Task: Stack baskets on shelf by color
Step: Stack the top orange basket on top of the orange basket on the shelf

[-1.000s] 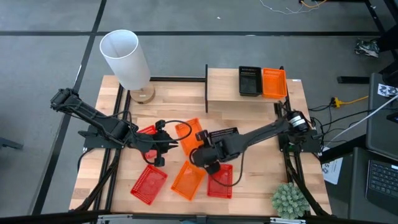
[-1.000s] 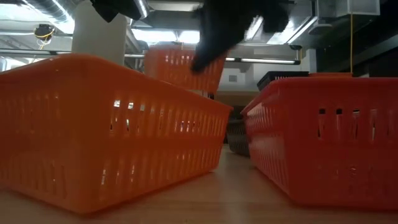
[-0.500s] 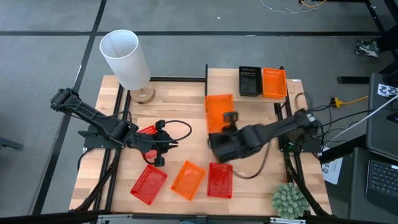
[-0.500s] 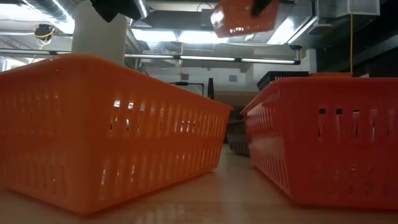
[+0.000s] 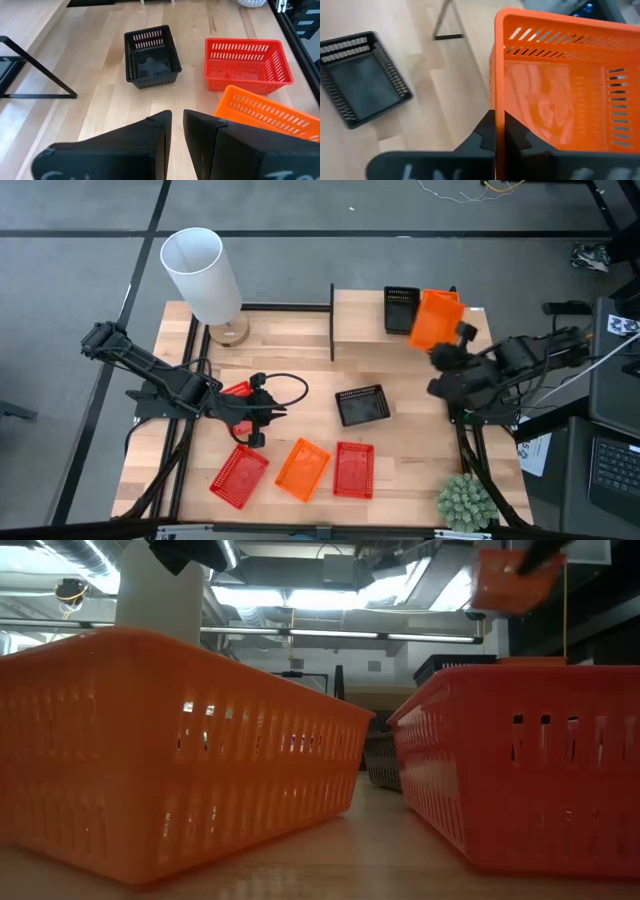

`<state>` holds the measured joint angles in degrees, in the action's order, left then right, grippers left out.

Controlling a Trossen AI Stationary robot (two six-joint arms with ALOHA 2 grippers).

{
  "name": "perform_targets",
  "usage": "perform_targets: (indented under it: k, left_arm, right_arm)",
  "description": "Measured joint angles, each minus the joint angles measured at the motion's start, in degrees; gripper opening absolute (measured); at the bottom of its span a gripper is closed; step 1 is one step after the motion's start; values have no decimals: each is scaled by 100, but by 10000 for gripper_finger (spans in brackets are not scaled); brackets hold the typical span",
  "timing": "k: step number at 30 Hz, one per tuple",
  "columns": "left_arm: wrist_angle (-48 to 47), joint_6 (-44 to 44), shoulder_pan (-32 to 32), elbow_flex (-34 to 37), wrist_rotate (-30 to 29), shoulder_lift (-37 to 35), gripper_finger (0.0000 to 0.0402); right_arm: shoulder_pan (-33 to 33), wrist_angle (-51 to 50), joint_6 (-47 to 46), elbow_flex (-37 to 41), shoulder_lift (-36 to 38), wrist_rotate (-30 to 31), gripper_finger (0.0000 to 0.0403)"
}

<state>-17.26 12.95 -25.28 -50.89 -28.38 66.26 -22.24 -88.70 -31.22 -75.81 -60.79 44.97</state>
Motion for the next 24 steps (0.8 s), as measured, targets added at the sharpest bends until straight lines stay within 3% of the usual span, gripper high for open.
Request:
perform_targets:
  k: [6,12,19,24]
  left_arm:
    - [15,-2,0,0,-4,0,41]
    - [14,-3,1,0,-7,0,41]
    - [15,-4,0,0,-11,0,41]
    - [15,-88,0,0,-11,0,41]
  right_arm:
    - [0,-32,177,1038,980,518,0]
    - [92,-123,971,1537,1333,929,0]
    - [1060,-123,1612,1546,1452,936,0]
    - [1746,-129,2356,1546,1462,506,0]
